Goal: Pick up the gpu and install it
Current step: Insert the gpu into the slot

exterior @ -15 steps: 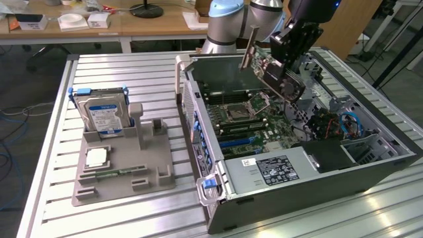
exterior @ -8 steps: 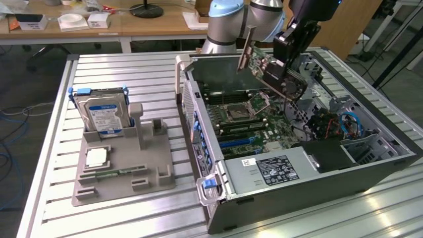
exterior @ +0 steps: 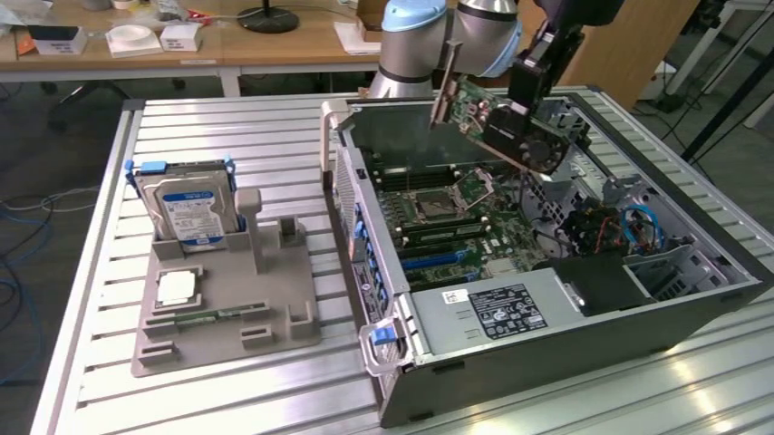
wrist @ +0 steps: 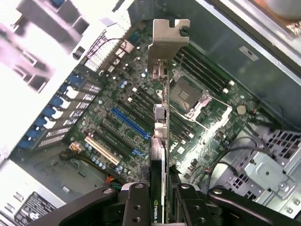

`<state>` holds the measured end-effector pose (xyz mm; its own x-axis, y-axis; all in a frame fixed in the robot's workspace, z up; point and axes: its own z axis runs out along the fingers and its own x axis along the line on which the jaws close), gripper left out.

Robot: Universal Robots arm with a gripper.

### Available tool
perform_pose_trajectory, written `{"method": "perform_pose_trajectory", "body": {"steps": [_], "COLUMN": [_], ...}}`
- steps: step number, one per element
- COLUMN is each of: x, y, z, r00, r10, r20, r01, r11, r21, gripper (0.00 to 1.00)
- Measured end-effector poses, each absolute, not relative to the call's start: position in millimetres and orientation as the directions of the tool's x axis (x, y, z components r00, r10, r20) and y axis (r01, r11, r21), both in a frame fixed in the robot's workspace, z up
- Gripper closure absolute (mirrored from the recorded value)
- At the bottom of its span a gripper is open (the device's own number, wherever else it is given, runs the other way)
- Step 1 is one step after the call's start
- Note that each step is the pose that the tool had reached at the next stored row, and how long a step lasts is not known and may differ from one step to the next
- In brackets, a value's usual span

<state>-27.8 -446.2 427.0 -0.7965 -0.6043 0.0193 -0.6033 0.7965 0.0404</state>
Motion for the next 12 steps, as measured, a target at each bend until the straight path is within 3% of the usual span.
{"method": "perform_pose_trajectory", "body": {"steps": [12], "x": [-27.8], "y": [-446.1], "z": [422.0], "r00": [-0.646], "r10": [-0.763], "r20": [0.019], "r01": [-0.762], "r11": [0.646], "r21": [0.040], "gripper": [0.74]}}
